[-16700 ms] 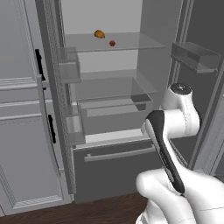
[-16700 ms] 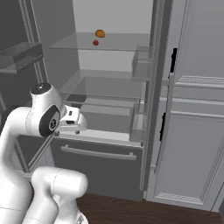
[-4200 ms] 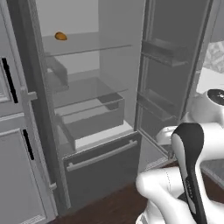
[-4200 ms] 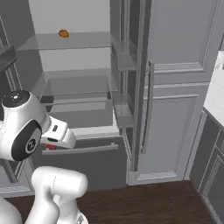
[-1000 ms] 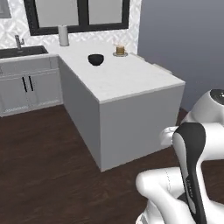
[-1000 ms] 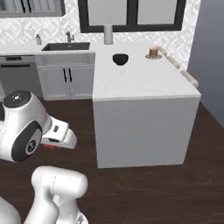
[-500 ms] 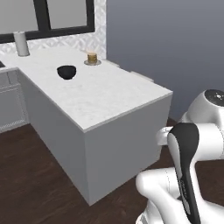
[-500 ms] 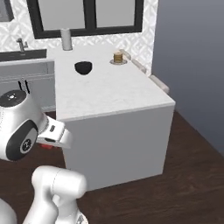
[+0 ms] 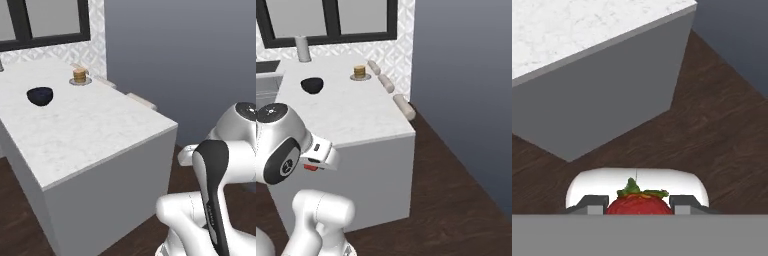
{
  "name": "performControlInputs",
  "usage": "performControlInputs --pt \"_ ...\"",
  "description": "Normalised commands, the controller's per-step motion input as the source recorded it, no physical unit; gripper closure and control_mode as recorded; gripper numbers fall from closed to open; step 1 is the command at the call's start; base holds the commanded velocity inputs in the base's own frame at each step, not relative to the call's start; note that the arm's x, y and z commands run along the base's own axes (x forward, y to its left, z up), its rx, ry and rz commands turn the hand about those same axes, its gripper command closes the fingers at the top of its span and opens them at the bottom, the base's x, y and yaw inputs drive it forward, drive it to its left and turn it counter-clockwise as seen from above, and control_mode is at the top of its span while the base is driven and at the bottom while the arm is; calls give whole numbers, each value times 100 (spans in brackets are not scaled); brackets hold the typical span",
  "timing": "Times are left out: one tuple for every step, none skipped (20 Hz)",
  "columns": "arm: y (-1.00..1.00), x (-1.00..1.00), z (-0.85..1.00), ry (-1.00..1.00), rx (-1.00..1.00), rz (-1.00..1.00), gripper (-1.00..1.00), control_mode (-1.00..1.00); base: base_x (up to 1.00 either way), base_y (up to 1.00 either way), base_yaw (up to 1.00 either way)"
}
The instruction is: Take the strawberry from the fridge and place it on top of the pancake, located on the dining counter.
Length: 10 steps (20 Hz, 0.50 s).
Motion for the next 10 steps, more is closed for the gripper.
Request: performControlInputs --pt "0 0 0 0 0 0 100 100 100 -100 19" --pt "0 0 0 0 0 0 100 100 100 -100 21" --pt "0 0 0 0 0 0 100 100 100 -100 23" --pt "0 0 0 0 0 0 100 100 100 -100 26" --pt "0 0 0 0 0 0 100 100 100 -100 30" --pt "0 0 0 0 0 0 100 100 100 -100 31" --pt "0 0 0 0 0 0 100 100 100 -100 32" --pt "0 0 0 0 0 0 100 100 100 -100 33" --pt "0 0 0 0 0 0 100 100 100 -100 34" --pt "0 0 0 0 0 0 100 100 100 -100 35"
